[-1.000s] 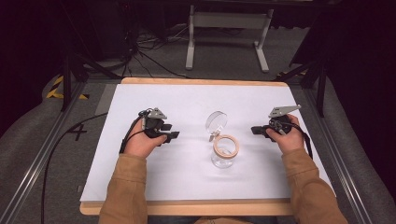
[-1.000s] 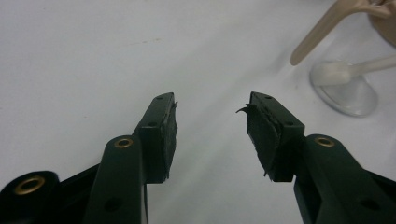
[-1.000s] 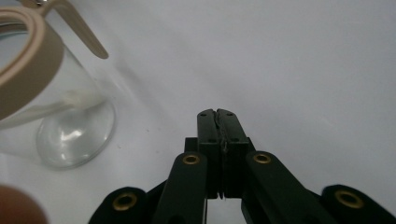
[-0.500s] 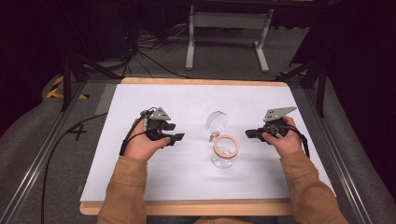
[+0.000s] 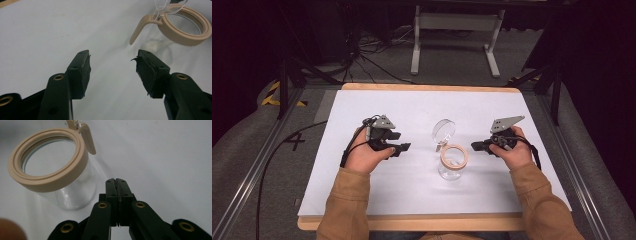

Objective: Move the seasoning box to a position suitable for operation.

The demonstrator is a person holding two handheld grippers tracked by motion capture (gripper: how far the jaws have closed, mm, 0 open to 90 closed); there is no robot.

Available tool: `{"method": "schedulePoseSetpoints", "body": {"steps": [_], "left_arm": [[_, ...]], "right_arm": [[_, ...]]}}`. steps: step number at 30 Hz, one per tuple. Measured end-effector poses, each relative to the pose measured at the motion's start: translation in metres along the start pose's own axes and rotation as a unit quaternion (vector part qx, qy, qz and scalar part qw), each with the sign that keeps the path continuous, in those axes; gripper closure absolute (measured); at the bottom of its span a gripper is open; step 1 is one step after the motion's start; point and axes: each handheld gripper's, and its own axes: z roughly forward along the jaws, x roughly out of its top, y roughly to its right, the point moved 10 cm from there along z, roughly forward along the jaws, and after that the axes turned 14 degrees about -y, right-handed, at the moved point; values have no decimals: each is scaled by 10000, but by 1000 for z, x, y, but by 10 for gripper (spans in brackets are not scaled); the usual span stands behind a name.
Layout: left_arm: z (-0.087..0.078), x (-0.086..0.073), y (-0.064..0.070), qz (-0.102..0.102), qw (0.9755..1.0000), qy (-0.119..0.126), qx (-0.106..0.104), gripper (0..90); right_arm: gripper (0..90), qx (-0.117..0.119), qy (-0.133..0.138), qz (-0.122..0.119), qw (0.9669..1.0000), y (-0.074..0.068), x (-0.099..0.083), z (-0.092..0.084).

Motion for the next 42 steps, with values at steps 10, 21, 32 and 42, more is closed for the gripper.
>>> {"method": "schedulePoseSetpoints", "body": {"steps": [10,21,32,42], "left_arm": [[0,0,2,83,10000,-34,1,449],[0,1,3,62,10000,0,-9,449],[4,9,5,161,9999,27,-48,446],[9,15,9,208,9993,104,-296,487]], "right_arm": [[899,269,-307,-197,9990,-16,0,22],[900,339,-502,-241,9979,-22,-3,30],[900,460,-625,-296,9965,-32,-8,29],[900,520,-775,-493,9944,-46,-11,30]]}}
